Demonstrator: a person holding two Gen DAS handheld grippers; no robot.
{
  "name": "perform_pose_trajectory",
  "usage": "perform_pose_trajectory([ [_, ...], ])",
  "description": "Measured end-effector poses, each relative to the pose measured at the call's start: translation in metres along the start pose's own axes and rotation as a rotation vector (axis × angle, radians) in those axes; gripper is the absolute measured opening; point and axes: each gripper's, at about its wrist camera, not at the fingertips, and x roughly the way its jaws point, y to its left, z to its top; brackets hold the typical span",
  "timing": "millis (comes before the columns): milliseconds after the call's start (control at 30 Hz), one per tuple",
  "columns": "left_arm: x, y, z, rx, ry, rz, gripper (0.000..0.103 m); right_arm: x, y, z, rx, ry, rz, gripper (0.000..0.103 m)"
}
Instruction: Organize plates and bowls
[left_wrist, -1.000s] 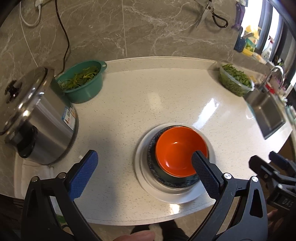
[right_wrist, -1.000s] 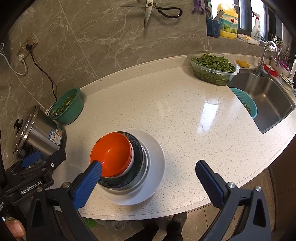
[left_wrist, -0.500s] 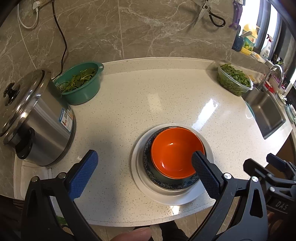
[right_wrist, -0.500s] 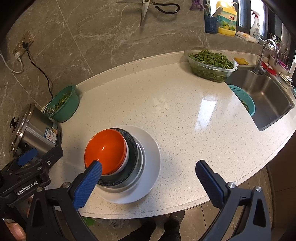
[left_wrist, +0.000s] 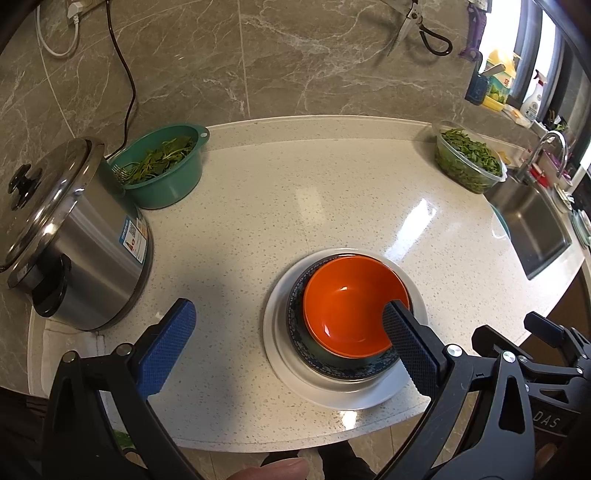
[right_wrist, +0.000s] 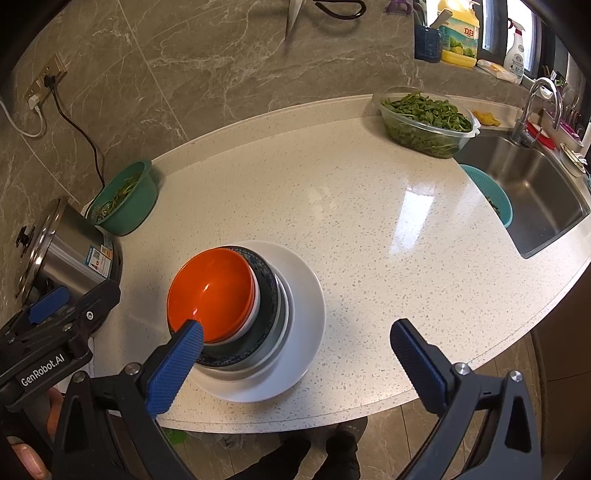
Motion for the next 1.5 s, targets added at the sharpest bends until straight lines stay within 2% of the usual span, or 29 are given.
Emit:
perform_pose_trajectory([
  [1500,0.01,0.005,0.003,0.001,0.018,0.004,0.102,-0.004,0.006,0.004,-0.026,-0.042,-0.05,0.103],
])
